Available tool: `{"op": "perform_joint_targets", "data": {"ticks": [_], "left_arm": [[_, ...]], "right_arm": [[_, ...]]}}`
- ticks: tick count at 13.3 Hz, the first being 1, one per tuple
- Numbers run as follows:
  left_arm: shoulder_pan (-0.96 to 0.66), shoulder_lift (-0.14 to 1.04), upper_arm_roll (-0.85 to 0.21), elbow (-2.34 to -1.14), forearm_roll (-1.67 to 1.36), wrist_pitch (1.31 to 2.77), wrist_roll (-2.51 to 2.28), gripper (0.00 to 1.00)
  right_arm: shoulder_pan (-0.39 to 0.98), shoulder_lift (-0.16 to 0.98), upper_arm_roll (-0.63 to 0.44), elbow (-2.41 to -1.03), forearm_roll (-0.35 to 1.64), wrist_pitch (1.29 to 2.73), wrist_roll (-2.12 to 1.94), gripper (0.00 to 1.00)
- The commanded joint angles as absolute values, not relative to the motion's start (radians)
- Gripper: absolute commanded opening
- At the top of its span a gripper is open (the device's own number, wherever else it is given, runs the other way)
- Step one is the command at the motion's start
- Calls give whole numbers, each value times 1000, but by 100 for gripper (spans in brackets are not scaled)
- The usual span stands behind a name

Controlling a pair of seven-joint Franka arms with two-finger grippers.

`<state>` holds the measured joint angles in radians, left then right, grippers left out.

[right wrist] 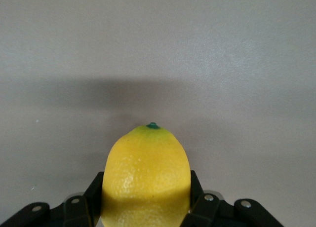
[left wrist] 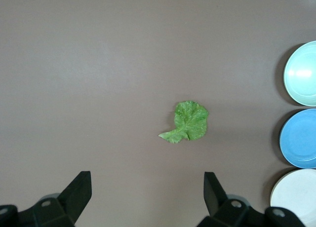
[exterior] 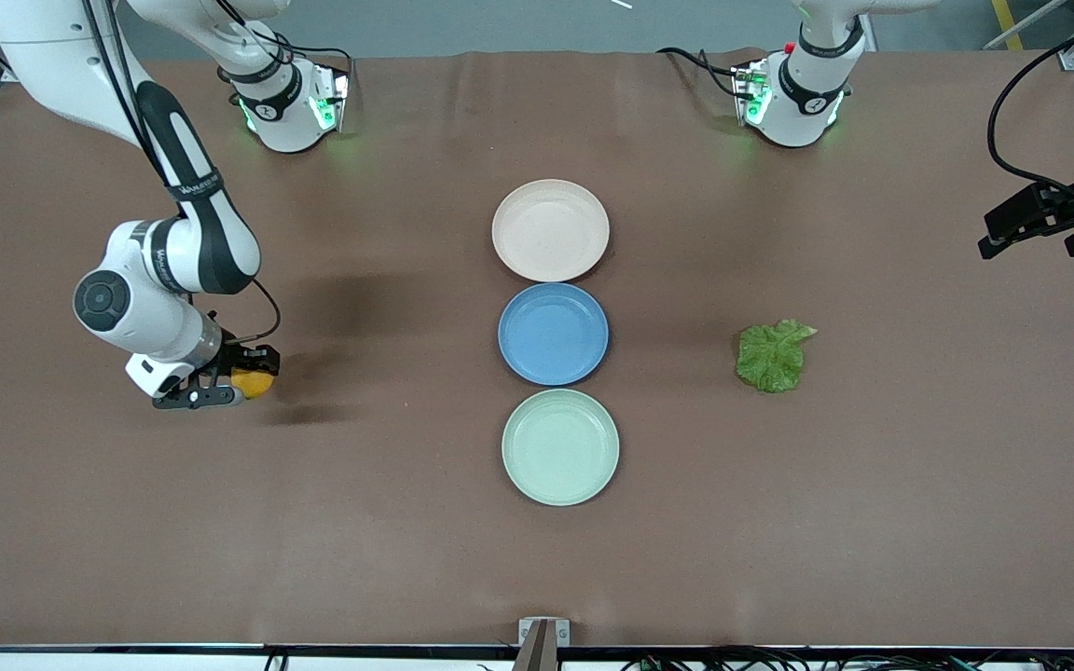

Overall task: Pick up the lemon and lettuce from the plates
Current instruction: 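Lower the lemon onto the table and open the right gripper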

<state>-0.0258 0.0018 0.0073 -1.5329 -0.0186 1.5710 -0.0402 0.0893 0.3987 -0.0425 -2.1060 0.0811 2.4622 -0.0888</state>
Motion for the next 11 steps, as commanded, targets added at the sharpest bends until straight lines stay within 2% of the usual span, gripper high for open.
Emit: {"op": "perform_joint_targets", "data": {"ticks": [1, 3, 4, 5, 6, 7, 9, 11], "left_arm": [[-28, -3, 9, -1525, -32, 1559, -40, 100], [-29, -3, 9, -1525, -32, 1559, -38, 100], [-29, -3, 9, -1525, -32, 1559, -38, 100], [-29, -3, 9, -1525, -32, 1559, -38, 100], [-31, -2, 9, -1525, -32, 1559, -38, 100], [-29, -3, 9, -1526, -34, 1557, -37, 100], [-29, -3, 9, -1529, -34, 1548, -37, 100], [-29, -3, 9, -1529, -34, 1537, -35, 100]], "right_arm": [[63, 435, -18, -2111, 90, 2490, -109, 7], [64, 451, -18, -2111, 92, 2503, -109, 9], [66, 456, -18, -2111, 92, 2503, -109, 16], [66, 462, -18, -2105, 92, 2499, -107, 40], [63, 463, -18, -2102, 92, 2500, -107, 80], [63, 463, -18, -2100, 92, 2499, -107, 100], [66, 451, -18, -2073, 92, 2468, -106, 100], [66, 404, -20, -1972, 91, 2297, -98, 100]]}}
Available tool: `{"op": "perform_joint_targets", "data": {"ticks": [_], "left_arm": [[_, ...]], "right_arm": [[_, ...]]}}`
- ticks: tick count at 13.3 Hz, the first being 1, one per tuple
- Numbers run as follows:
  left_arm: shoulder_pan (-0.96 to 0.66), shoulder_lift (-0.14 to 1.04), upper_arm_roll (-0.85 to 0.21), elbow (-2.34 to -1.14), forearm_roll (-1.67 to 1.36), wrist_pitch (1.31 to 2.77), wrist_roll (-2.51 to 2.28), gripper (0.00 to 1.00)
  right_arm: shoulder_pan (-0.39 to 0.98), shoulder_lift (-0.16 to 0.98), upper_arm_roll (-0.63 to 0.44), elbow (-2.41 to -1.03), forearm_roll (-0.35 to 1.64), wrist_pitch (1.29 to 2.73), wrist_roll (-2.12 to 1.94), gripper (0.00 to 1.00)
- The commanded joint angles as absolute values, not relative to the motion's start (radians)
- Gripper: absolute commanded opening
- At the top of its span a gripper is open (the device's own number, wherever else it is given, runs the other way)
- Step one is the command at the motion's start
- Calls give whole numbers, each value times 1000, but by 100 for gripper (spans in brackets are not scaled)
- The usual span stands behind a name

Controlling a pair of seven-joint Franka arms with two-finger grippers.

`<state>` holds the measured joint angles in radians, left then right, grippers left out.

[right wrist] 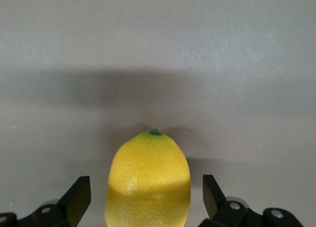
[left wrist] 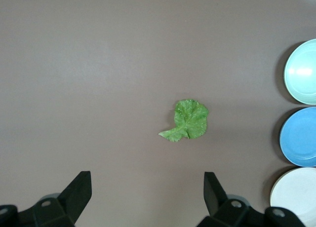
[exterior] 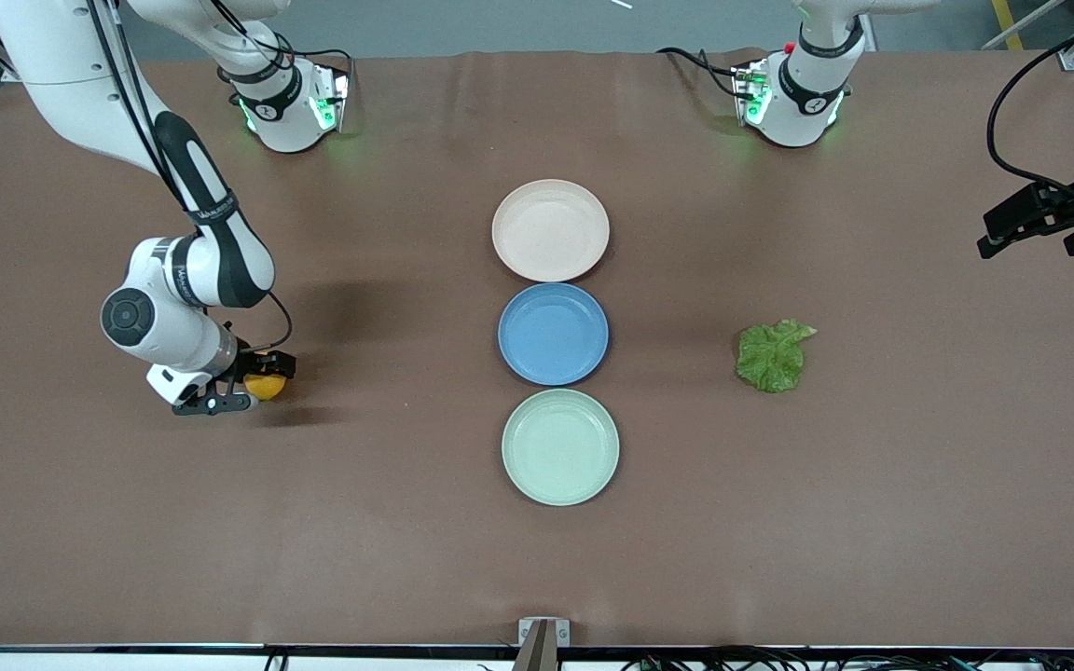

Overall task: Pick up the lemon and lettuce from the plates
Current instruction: 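Lower the lemon onto the table and open the right gripper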

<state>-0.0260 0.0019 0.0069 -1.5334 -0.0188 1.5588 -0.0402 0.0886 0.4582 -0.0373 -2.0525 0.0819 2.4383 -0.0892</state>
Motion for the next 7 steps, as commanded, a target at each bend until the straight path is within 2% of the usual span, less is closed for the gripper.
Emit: {"op": "perform_joint_targets", "data": {"ticks": [1, 4, 7], "left_arm": [[-29, -2, 9, -1529, -34, 1537, -35, 100], [-29, -2, 9, -1529, -34, 1537, -35, 100], [-29, -3, 9, -1529, -34, 1537, -35, 100]], "right_arm": [[64, 394, -20, -1892, 89, 2172, -97, 100], [54, 391, -41, -1653, 72, 1842, -100, 100], [54, 390, -80, -1511, 43, 1653, -98, 100]]}}
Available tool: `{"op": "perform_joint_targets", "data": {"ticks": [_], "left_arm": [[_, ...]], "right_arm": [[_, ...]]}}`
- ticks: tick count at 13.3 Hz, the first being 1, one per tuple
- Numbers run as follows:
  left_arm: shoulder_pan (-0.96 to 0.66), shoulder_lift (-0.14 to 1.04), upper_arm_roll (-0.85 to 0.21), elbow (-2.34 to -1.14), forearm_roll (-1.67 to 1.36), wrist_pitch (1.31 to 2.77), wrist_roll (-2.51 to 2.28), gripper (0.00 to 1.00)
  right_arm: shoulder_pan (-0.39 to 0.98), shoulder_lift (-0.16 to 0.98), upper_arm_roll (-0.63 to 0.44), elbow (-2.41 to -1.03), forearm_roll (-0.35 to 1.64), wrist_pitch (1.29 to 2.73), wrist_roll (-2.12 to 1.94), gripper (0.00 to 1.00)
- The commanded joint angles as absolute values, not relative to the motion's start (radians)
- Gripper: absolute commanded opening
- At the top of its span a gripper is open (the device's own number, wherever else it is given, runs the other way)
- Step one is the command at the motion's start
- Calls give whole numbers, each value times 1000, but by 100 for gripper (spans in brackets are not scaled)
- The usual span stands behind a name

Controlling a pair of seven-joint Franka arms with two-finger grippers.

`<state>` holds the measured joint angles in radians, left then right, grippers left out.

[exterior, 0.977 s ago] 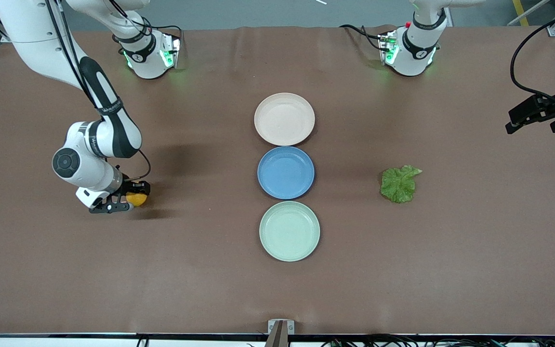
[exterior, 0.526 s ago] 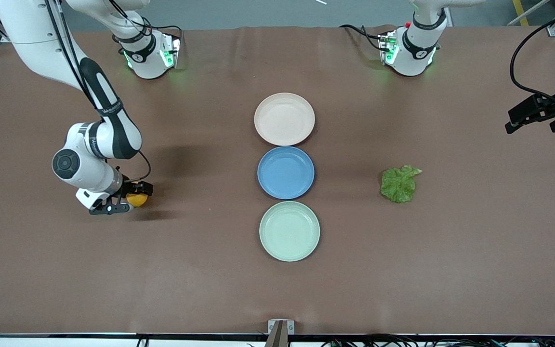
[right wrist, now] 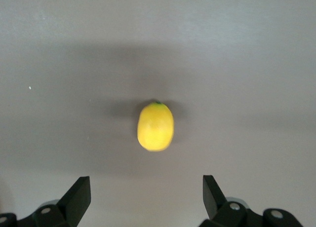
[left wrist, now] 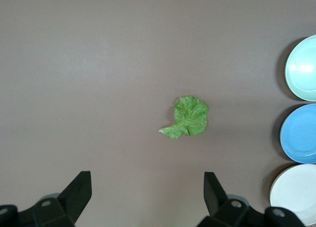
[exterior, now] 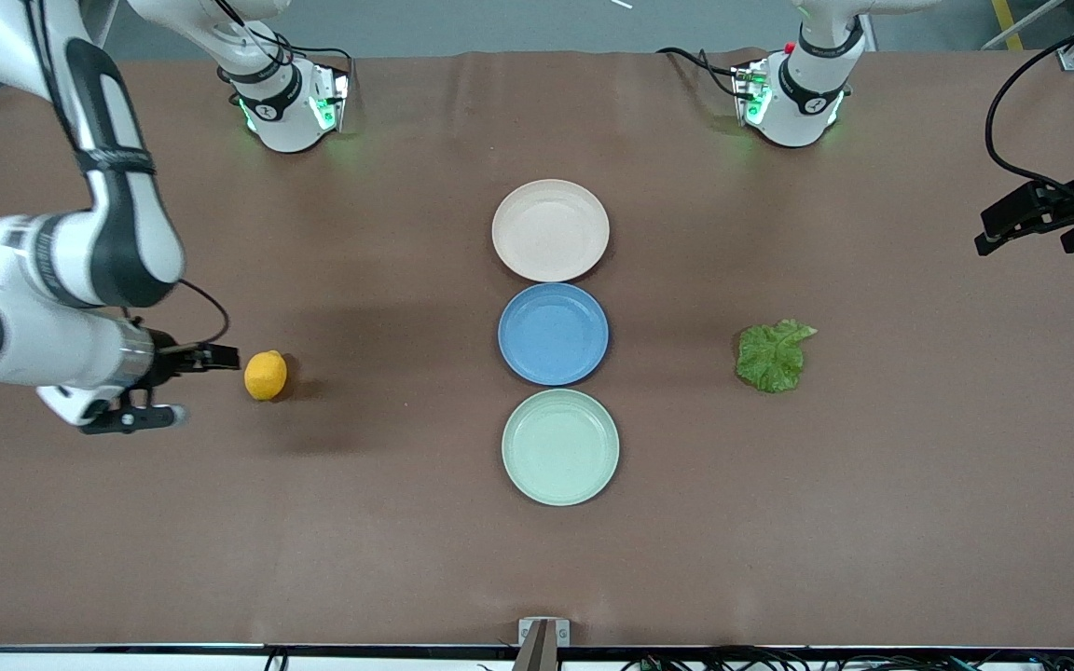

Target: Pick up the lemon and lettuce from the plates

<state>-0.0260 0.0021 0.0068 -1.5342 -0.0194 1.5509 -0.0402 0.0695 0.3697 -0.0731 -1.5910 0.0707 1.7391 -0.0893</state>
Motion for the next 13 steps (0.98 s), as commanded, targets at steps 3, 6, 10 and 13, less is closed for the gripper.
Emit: {"op": "perform_joint_targets", "data": {"ticks": [3, 6, 10, 13], "left_arm": [[-29, -3, 8, -1529, -35, 1537, -35, 100], [-28, -3, 9, -1529, -38, 1537, -34, 100], [-28, -3, 8, -1529, -41, 1537, -34, 100], [-28, -3, 9, -1529, -41, 1537, -34, 100]], "right_arm": [[52, 393, -80, -1369, -35, 1530, -94, 100], [49, 394, -80, -1284, -40, 1468, -95, 100], [58, 394, -75, -1244, -29, 1473, -80, 100], [75, 385, -69, -1249, 0, 1463, 76, 100]]}}
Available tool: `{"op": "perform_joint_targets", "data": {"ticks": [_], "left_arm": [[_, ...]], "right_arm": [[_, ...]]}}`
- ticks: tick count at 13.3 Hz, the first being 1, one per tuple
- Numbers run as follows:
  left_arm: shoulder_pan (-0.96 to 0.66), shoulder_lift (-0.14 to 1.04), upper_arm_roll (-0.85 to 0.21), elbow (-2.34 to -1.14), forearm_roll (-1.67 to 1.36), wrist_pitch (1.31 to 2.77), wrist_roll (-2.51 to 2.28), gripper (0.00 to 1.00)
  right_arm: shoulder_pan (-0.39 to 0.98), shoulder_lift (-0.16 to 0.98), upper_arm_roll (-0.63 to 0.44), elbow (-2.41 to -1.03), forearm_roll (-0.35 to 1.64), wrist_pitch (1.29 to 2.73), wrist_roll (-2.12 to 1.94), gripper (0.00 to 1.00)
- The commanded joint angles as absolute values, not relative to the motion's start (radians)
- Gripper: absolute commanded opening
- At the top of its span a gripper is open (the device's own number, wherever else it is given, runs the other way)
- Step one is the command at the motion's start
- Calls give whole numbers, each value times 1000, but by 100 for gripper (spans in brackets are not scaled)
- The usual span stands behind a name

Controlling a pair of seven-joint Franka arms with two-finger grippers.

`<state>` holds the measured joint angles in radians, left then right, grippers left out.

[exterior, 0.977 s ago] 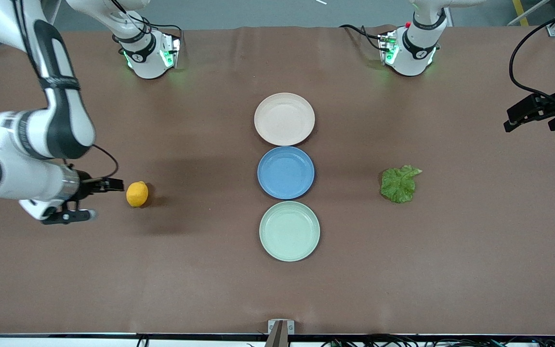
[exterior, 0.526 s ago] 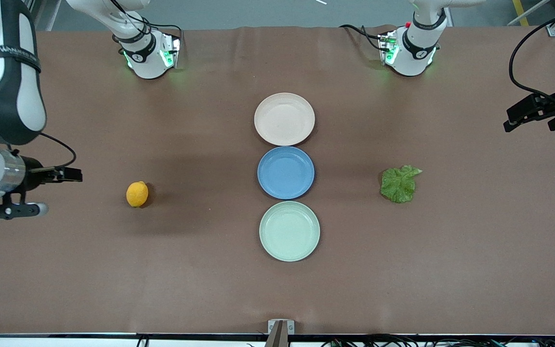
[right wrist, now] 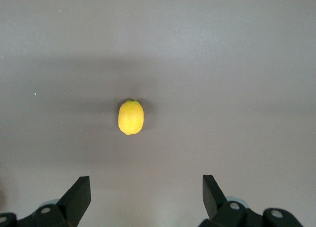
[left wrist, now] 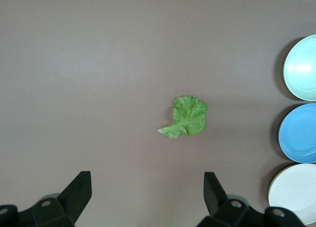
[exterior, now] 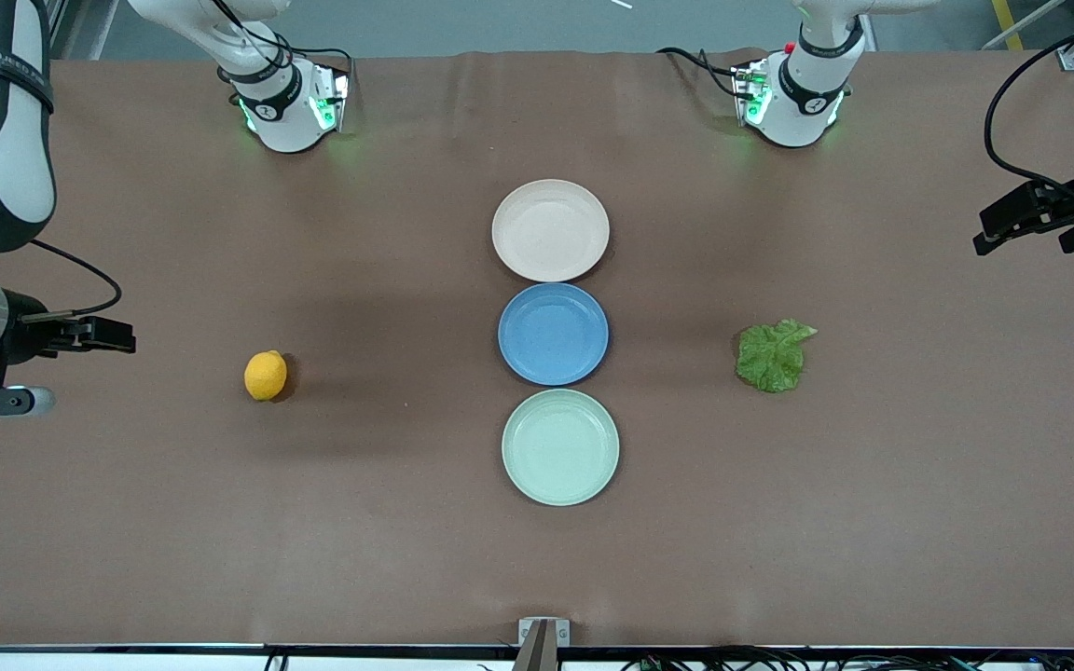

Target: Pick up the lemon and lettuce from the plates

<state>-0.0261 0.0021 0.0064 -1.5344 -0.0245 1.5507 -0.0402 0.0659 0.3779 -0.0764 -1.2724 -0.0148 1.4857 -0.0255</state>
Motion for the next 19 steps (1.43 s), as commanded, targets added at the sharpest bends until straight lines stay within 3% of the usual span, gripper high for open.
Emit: {"op": "perform_joint_targets", "data": {"ticks": [1, 12, 19], "left_arm": [[-28, -3, 9, -1529, -41, 1537, -34, 100], [-29, -6, 8, -1529, -41, 1537, -34, 100], [-28, -5, 8, -1531, -41, 1537, -34, 100]], "right_arm": [[80, 370, -71, -1256, 11, 1442, 137, 100], [-6, 330, -54, -1265, 72, 1451, -97, 100], [6, 66, -37, -1592, 35, 1561, -84, 100]]}}
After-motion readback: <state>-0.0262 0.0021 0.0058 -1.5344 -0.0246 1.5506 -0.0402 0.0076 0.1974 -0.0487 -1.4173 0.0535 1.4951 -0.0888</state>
